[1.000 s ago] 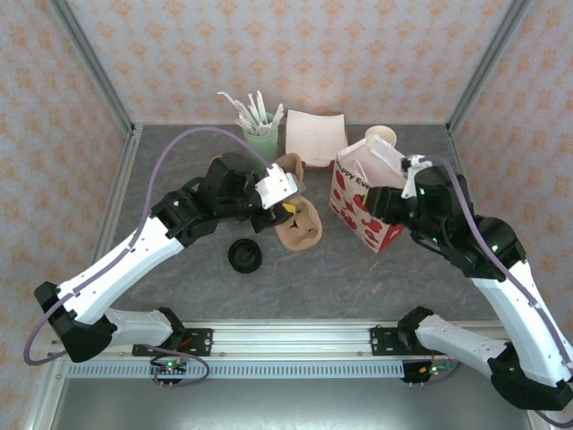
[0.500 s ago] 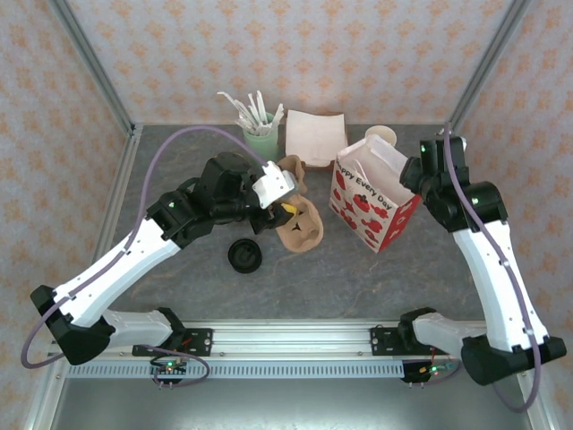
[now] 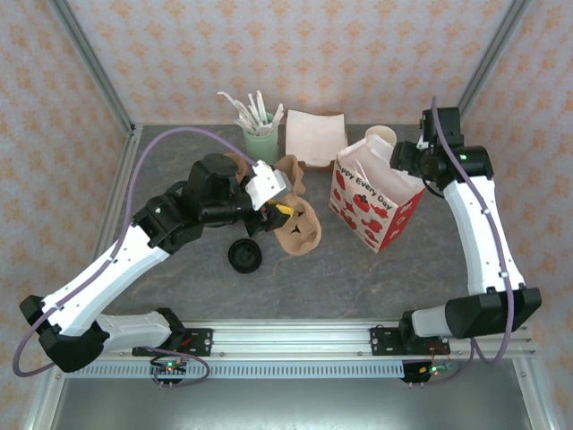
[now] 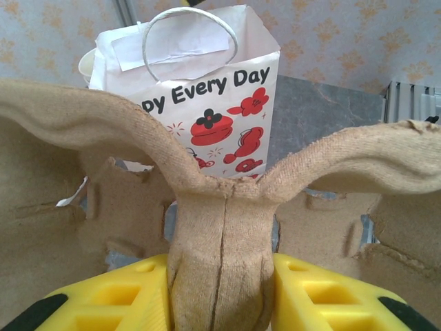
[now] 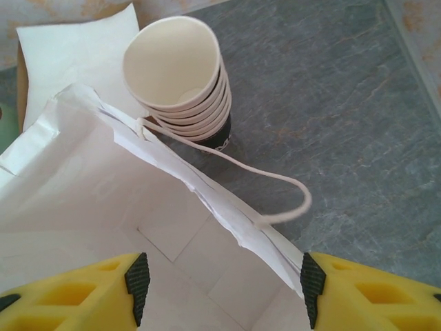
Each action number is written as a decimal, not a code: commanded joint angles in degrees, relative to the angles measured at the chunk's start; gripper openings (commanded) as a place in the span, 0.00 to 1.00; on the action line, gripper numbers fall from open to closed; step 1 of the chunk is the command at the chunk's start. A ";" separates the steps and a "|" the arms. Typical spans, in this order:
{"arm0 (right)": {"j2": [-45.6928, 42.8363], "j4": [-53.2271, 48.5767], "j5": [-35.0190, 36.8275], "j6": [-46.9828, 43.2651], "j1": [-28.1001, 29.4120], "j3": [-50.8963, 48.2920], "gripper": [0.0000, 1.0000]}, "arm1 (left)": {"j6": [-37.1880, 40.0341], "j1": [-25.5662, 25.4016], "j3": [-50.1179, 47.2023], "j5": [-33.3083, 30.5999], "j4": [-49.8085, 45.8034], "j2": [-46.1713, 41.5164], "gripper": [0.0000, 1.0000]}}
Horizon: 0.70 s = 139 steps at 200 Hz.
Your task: Pack the takeout coffee
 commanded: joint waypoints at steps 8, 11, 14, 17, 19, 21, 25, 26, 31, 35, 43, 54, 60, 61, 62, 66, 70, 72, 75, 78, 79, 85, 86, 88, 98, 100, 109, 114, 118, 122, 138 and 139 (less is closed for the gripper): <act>1.80 0.91 -1.50 -3.33 -0.42 1.78 0.64 | -1.22 0.27 0.73 1.48 -0.48 -1.63 0.37; 2.09 1.00 -1.44 -3.55 -0.42 1.80 0.64 | -1.29 0.23 0.73 1.48 -0.51 -1.70 0.37; 2.22 1.01 -1.39 -3.68 -0.42 1.96 0.64 | -1.24 0.24 0.80 1.54 -0.49 -1.74 0.37; 2.54 1.02 -1.28 -3.84 -0.42 1.99 0.64 | -1.28 0.23 0.82 1.56 -0.53 -1.79 0.37; 2.78 1.02 -1.15 -3.97 -0.42 2.04 0.64 | -1.30 0.23 0.82 1.61 -0.51 -1.82 0.37; 2.95 1.02 -1.05 -4.03 -0.42 2.11 0.65 | -1.31 0.25 0.82 1.64 -0.52 -1.87 0.37; 3.27 0.94 -0.74 -4.19 -0.42 2.25 0.65 | -1.35 0.24 0.82 1.71 -0.52 -1.97 0.38; 3.31 0.94 -0.64 -4.21 -0.42 2.26 0.65 | -1.33 0.23 0.82 1.72 -0.52 -1.99 0.38; 3.58 0.89 -0.26 -4.43 -0.49 2.47 0.66 | -1.39 0.21 0.82 1.85 -0.48 -2.09 0.37; 4.05 0.85 0.06 -4.63 -0.51 2.66 0.66 | -1.43 0.23 0.89 1.88 -0.58 -2.09 0.37; 4.62 0.67 0.71 -4.88 -0.55 2.99 0.67 | -1.48 0.23 0.91 1.87 -0.63 -2.14 0.37; 5.25 0.45 1.19 -5.23 -0.47 3.51 0.68 | -1.51 0.16 0.87 1.87 -0.73 -2.34 0.37; 5.59 0.34 1.30 -5.38 -0.51 3.74 0.69 | -1.54 0.18 0.82 1.85 -0.78 -2.36 0.37; 5.57 0.38 1.34 -5.38 -0.51 3.79 0.69 | -1.51 0.16 0.82 1.84 -0.83 -2.36 0.37; 5.61 0.39 1.36 -5.42 -0.51 3.86 0.69 | -1.50 0.15 0.82 1.88 -0.85 -2.36 0.37; 5.80 0.41 1.36 -5.56 -0.51 3.92 0.70 | -1.52 0.19 0.87 1.91 -0.83 -2.36 0.37; 5.83 0.47 1.33 -5.63 -0.51 4.05 0.70 | -1.52 0.16 0.89 1.87 -0.90 -2.39 0.37; 5.93 0.49 1.30 -5.70 -0.51 4.11 0.70 | -1.45 0.26 0.84 1.86 -0.93 -2.43 0.37; 6.03 0.57 1.36 -5.72 -0.52 4.18 0.71 | -1.40 0.17 0.83 1.79 -1.02 -2.44 0.37; 6.12 0.51 1.40 -5.72 -0.51 4.31 0.71 | -1.40 0.20 0.82 1.75 -0.97 -2.44 0.38; 6.14 0.46 1.39 -5.76 -0.51 4.34 0.71 | -1.40 0.21 0.82 1.74 -1.06 -2.45 0.38; 6.40 -0.18 1.12 -5.77 -0.51 5.04 0.71 | -1.40 0.19 0.83 1.67 -1.09 -2.45 0.37; 6.42 -0.33 1.03 -5.75 -0.51 5.19 0.71 | -1.40 0.17 0.78 1.66 -1.12 -2.45 0.37; 6.49 -0.68 0.88 -5.75 -0.51 5.39 0.71 | -1.40 0.21 0.77 1.70 -1.07 -2.47 0.37; 6.35 -1.51 -0.56 -5.80 -0.51 6.52 0.71 | -1.31 0.23 0.74 1.65 -1.11 -2.58 0.38; 6.21 -1.48 -0.93 -5.78 -0.51 6.62 0.71 | -1.33 0.21 0.74 1.65 -1.16 -2.54 0.38; 5.38 -0.83 -2.93 -5.80 -0.52 6.65 0.72 | -1.28 0.20 0.74 1.52 -1.28 -2.45 0.38; 4.82 -0.44 -4.18 -5.98 -0.51 6.70 0.71 | -1.30 0.19 0.82 1.48 -1.32 -2.45 0.37; 4.36 0.03 -4.99 -6.09 -0.51 6.66 0.72 | -1.30 0.19 0.82 1.48 -1.38 -2.37 0.37; 3.93 0.47 -5.50 -6.27 -0.49 6.65 0.72 | -1.23 0.20 0.78 1.50 -1.33 -2.36 0.37; 2.60 2.26 -4.33 -6.86 -0.51 6.54 0.74 | -1.31 0.15 0.84 1.56 -1.33 -2.23 0.37; 2.58 2.30 -4.20 -6.90 -0.51 6.51 0.74 | -1.35 0.15 0.79 1.56 -1.32 -2.20 0.37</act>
